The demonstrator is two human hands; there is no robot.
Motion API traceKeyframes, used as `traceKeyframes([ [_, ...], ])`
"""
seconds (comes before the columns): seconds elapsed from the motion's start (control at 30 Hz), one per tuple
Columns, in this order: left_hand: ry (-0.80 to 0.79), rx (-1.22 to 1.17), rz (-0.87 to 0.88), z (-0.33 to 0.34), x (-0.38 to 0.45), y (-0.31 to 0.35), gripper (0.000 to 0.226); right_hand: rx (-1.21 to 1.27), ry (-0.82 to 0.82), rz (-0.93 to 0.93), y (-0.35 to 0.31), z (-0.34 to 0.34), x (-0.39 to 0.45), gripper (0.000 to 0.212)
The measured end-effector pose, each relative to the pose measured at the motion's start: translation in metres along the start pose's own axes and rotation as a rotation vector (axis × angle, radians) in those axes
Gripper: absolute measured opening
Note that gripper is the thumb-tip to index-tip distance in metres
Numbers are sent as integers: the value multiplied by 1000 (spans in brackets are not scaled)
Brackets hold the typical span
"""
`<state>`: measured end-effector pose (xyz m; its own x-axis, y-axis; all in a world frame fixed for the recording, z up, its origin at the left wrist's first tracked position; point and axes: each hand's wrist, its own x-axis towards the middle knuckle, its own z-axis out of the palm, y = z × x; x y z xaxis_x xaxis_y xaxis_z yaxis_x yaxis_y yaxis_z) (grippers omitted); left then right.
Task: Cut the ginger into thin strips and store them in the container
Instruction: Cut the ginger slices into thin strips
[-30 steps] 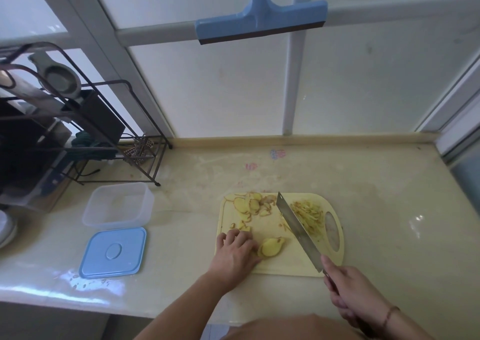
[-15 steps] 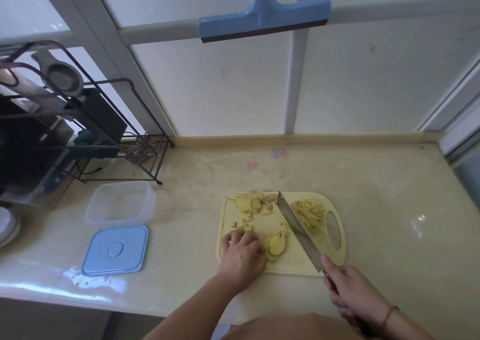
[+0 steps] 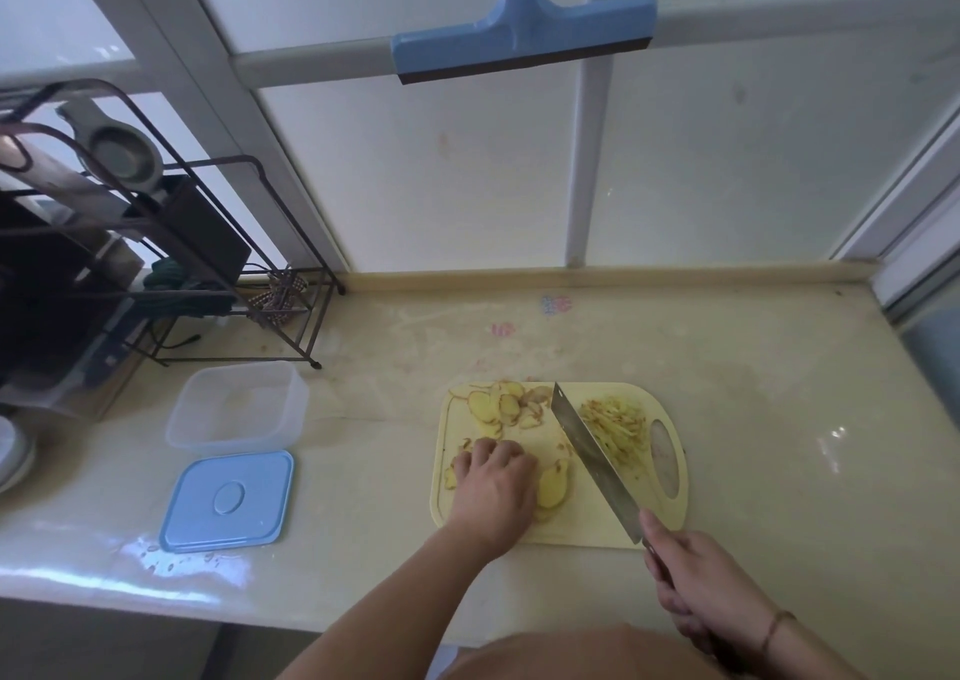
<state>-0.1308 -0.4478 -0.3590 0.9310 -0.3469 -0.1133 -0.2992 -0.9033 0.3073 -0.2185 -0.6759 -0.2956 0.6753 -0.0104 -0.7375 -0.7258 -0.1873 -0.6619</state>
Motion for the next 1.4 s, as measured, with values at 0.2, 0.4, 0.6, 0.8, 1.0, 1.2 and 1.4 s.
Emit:
traceKeyframes([
  [0.2, -98, 29, -67, -3, 2, 14, 31, -3, -6, -1, 3, 0, 0, 55],
  [0.4, -186, 18, -203, -6, 4, 25, 33, 22, -10, -6, 4, 2, 2, 54],
  [0.6, -248, -13, -285, -15, 16, 28, 26, 9, -10, -30, 1, 1, 2, 54],
  [0.8, -341, -138, -333, -24, 25, 15, 23, 17, -3, -36, 2, 0, 0, 55],
  [1.0, -315, -328, -373, -35, 27, 5, 23, 16, 6, -24, 1, -3, -2, 55],
  [1.2, -206, -239, -394, -40, 25, -6, 25, 23, 5, -13, -2, -3, -6, 53],
  [1.4, -92, -230, -398, -36, 17, -5, 20, 26, 4, -5, -2, -3, -4, 55],
])
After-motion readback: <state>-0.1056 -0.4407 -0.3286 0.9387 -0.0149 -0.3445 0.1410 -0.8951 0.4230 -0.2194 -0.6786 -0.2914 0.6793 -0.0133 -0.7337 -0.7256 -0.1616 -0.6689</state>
